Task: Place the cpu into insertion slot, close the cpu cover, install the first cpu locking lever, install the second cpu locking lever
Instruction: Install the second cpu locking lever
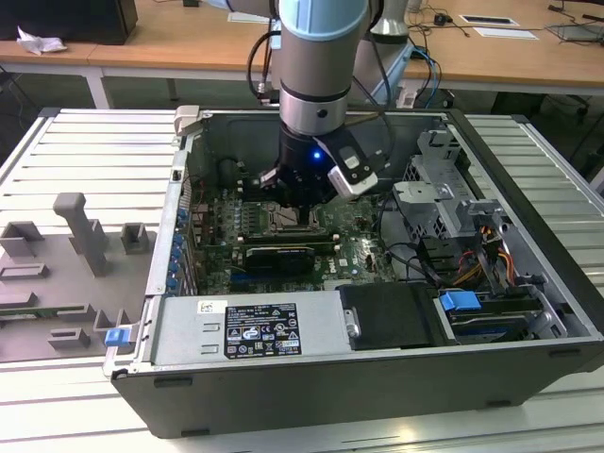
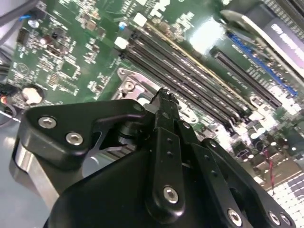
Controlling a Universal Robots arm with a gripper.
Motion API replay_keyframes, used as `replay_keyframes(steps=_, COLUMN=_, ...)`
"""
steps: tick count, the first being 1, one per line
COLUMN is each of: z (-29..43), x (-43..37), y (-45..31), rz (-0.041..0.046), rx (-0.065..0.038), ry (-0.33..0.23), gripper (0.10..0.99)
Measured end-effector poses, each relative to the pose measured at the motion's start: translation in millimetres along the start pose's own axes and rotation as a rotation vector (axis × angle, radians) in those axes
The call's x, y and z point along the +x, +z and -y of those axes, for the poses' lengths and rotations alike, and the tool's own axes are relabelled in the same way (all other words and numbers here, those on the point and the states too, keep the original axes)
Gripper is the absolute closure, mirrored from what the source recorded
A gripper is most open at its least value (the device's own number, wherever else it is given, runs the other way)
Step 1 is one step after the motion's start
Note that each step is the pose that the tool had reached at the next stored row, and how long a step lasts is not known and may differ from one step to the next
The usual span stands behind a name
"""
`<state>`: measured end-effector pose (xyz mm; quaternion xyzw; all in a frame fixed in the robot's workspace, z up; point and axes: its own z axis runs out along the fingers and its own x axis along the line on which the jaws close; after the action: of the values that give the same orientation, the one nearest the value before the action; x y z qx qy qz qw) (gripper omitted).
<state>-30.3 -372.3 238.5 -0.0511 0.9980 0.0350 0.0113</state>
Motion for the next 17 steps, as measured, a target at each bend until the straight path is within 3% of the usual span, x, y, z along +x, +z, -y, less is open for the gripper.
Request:
replay_keyframes(steps=4, z=-0.6, x=13.7, y=1.6, rz=0.0, rx=-0.001, ry=-0.002, gripper=0.98)
replay_keyframes(steps=9, z=-1.0, x=25.6, y=9.9, rz=0.0001, rx=-0.006, ry=-0.005, gripper=0.98)
replay_keyframes(steps=15, z=-0.5, x=31.2, y=24.4, rz=0.0003, rx=-0.009, ry=-0.006, gripper=0.98)
replay_keyframes(steps=17, z=1.7, x=32.1, y=25.0, rz=0.0032, rx=-0.036, ry=-0.006, gripper=0.98)
